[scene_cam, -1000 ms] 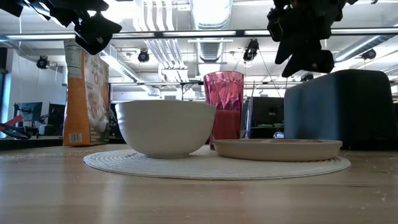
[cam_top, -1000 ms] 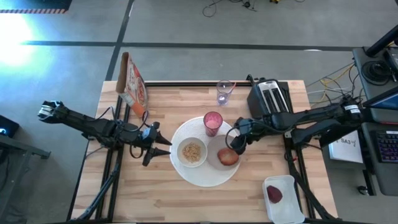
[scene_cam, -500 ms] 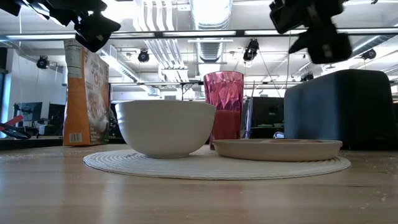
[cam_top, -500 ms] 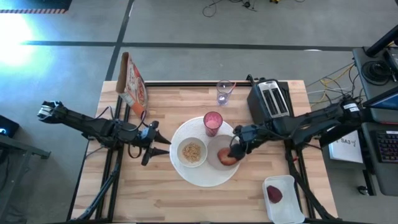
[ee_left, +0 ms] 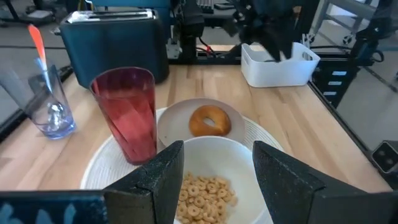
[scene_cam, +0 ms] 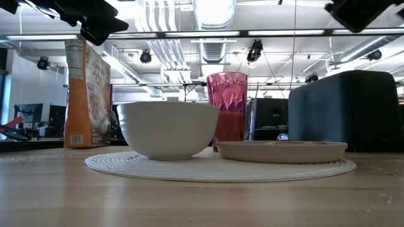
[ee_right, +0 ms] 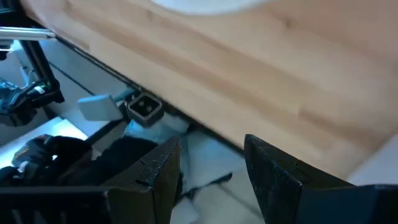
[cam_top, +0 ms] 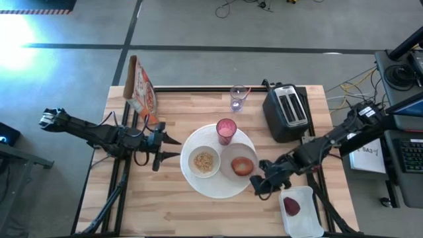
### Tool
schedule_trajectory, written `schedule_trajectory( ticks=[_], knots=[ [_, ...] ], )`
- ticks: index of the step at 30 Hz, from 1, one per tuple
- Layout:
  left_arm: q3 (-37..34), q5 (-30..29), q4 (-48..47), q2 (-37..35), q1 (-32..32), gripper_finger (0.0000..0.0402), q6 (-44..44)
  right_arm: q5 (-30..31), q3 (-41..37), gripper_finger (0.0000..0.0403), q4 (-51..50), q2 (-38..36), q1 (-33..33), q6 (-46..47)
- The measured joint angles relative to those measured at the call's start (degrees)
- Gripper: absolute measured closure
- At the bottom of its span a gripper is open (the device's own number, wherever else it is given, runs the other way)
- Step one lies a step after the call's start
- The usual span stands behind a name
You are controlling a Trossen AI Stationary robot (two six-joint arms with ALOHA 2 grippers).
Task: Arrange a breakfast setting
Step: Put the apple on the white placemat to the top left of the red cup
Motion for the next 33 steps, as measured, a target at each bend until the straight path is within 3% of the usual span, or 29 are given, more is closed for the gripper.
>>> schedule_trajectory(
  ticks=[4,12,17,33],
  knots=[
    [0.16,-0.08,0.14,0.44,0.08,0.0225,0.71,-4.75,1.78,0.0234,-1.62,-0.12,1.5,5.37],
    [0.5,-1.11,0.69,0.87,0.08,0.0225,3.46,-18.46,8.54,0.0234,-22.31,0.53,3.47,10.5],
    [0.66,-3.15,0.89,0.89,0.08,0.0225,4.58,-16.57,8.84,0.0234,-25.4,1.15,6.34,10.95],
    [0.81,-3.2,1.22,0.93,0.1,0.0225,5.72,-19.81,6.72,0.0234,-25.75,9.74,13.55,7.16]
  ],
)
